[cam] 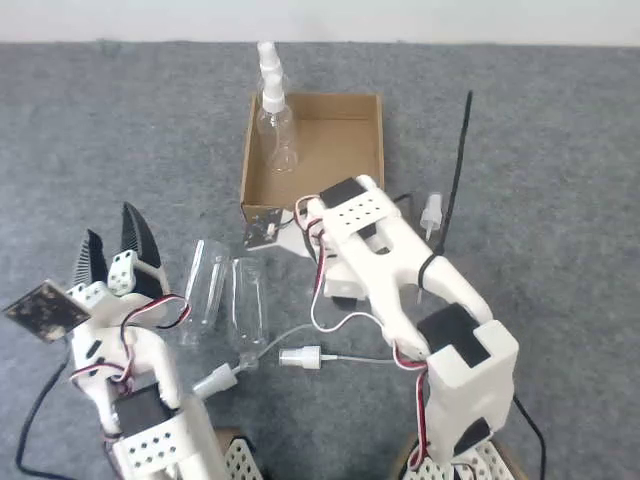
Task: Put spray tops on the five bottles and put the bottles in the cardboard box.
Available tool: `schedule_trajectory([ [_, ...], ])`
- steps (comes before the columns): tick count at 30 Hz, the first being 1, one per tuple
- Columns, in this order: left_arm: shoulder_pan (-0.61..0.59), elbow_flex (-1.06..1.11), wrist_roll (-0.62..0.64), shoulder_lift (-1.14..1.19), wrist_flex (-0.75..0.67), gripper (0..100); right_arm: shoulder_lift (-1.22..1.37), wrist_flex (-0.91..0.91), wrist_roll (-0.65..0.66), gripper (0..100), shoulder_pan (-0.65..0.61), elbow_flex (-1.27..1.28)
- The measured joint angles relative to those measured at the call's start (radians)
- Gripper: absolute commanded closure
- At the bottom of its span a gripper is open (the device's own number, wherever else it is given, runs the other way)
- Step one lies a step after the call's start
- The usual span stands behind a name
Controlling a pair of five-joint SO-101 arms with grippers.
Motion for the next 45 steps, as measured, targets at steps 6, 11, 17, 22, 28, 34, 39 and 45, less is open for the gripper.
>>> schedule_trajectory([
  [6,0.000,0.000,0.000,0.000,0.000,80,0.000,0.002,-0.003,73.1,-0.005,0.000],
  [11,0.000,0.000,0.000,0.000,0.000,80,0.000,0.002,-0.003,73.1,-0.041,0.000],
  [17,0.000,0.000,0.000,0.000,0.000,80,0.000,-0.080,-0.002,73.3,-0.080,0.031],
  [22,0.000,0.000,0.000,0.000,0.000,80,0.000,-0.094,-0.003,73.5,-0.078,0.034],
  [28,0.000,0.000,0.000,0.000,0.000,80,0.000,-0.094,-0.003,73.5,-0.068,0.034],
  [34,0.000,0.000,0.000,0.000,0.000,80,0.000,-0.094,-0.003,73.5,-0.060,0.034],
  [39,0.000,0.000,0.000,0.000,0.000,80,0.000,-0.094,-0.003,76.9,-0.058,0.034],
  [45,0.000,0.000,0.000,0.000,0.000,80,0.000,-0.094,-0.002,95.7,-0.058,0.034],
])
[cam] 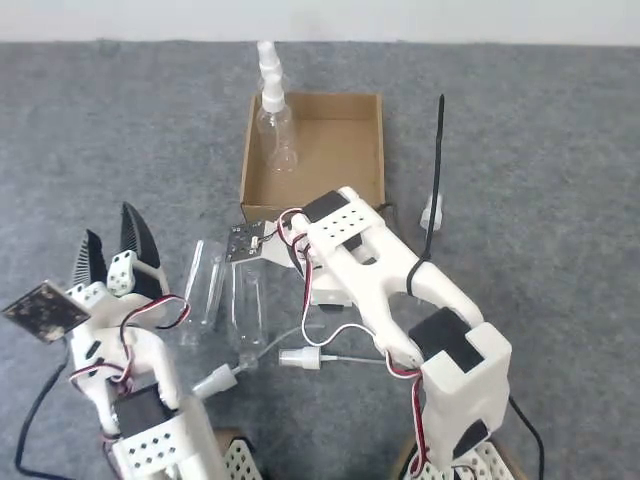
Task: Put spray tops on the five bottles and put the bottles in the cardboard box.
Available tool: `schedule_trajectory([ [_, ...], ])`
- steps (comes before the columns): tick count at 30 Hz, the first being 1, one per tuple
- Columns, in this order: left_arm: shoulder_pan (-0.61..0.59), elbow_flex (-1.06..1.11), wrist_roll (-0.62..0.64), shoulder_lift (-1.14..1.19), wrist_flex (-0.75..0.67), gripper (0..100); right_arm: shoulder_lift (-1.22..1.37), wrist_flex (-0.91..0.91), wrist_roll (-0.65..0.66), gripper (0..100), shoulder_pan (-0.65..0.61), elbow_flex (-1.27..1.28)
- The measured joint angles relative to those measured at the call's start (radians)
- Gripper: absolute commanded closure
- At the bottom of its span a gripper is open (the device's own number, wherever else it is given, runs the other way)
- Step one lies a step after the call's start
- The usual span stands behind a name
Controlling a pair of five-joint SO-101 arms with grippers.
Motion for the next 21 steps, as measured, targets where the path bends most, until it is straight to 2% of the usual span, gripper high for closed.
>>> schedule_trajectory([
  [10,0.000,0.000,0.000,0.000,0.000,80,0.000,0.005,-0.003,97.8,0.000,0.000],
  [16,0.000,0.000,0.000,0.000,0.000,80,-0.005,0.086,-0.011,97.8,-0.002,0.000],
  [21,0.000,0.000,0.000,0.000,0.000,80,-0.069,0.120,-0.101,97.8,-0.028,0.000],
])
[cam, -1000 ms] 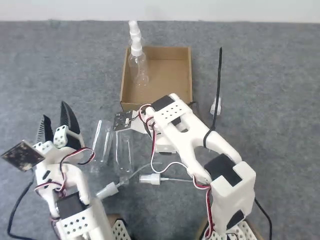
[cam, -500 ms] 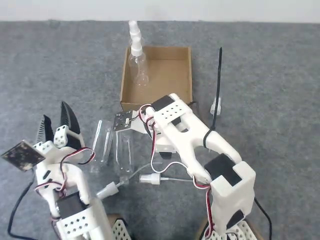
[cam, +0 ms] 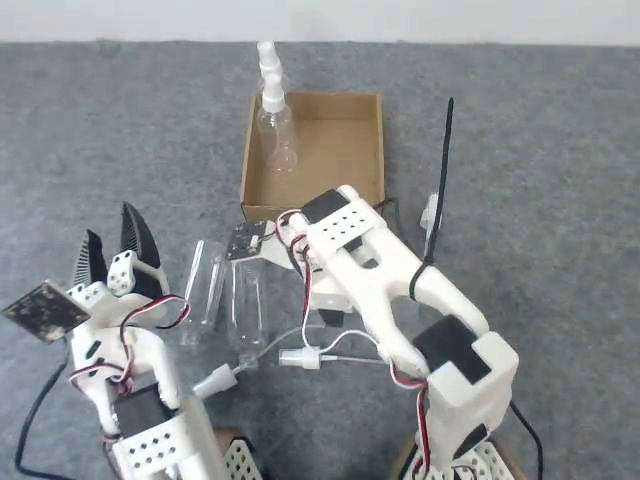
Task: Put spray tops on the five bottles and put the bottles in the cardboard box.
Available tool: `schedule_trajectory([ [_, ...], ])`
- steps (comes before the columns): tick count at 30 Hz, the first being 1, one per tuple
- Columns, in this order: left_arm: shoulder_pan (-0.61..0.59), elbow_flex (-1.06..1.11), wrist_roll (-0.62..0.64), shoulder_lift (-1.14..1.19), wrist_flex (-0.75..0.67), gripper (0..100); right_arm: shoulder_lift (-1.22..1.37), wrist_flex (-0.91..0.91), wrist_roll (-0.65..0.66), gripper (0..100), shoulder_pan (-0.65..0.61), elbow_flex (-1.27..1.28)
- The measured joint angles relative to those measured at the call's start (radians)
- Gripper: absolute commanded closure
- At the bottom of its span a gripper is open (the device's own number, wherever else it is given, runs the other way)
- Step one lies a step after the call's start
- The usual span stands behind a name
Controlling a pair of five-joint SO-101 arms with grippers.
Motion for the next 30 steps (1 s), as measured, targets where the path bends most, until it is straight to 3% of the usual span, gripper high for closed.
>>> schedule_trajectory([
  [12,0.000,0.000,0.000,0.000,0.000,80,-0.170,0.041,-0.189,97.9,-0.046,0.000],
  [30,0.000,0.000,0.000,0.000,0.000,80,-0.496,0.046,-0.643,97.8,-0.052,0.000],
])
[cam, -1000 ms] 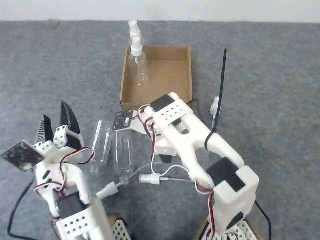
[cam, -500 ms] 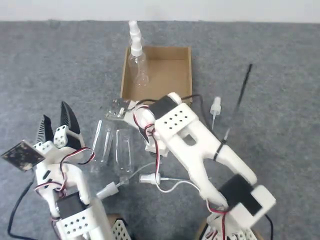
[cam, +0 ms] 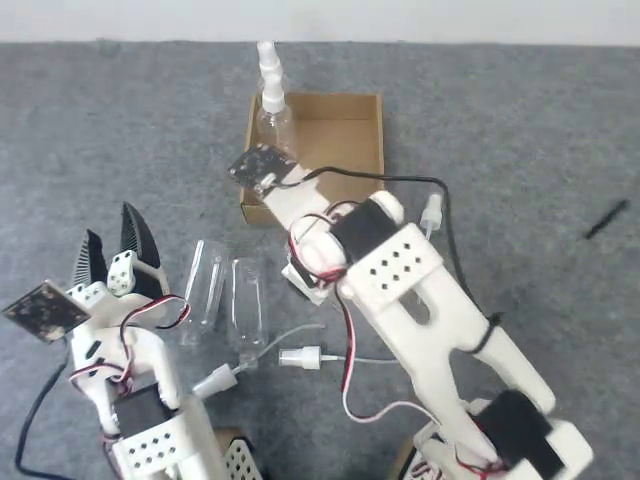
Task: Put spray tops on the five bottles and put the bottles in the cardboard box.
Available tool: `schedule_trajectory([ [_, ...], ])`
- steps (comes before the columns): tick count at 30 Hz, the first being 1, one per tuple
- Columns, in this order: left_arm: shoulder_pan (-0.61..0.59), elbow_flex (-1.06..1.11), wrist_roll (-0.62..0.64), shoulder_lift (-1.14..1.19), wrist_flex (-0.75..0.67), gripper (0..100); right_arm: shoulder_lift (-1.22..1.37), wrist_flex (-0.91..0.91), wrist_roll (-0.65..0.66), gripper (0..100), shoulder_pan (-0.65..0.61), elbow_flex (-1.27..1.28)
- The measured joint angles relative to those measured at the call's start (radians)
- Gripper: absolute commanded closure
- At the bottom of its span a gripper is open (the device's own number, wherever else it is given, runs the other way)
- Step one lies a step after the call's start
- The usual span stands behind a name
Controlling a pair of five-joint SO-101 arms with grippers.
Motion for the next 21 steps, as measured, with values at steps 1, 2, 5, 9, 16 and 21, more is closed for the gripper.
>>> schedule_trajectory([
  [1,0.000,0.000,0.000,0.000,0.000,80,-0.012,0.000,-0.015,97.8,0.000,0.000],
  [2,0.000,0.000,0.000,0.000,0.000,80,-0.023,0.000,-0.031,97.8,0.000,0.000],
  [5,0.000,0.000,0.000,0.000,0.000,80,-0.044,0.000,-0.061,97.8,0.003,0.000],
  [9,0.000,0.000,0.000,0.000,0.000,80,-0.092,0.000,-0.075,97.8,0.037,0.052],
  [16,0.000,0.000,0.000,0.000,0.000,80,-0.247,-0.100,-0.077,97.8,0.132,0.216],
  [21,0.000,0.000,0.000,0.000,0.000,80,-0.342,-0.216,-0.077,97.8,0.166,0.336],
])
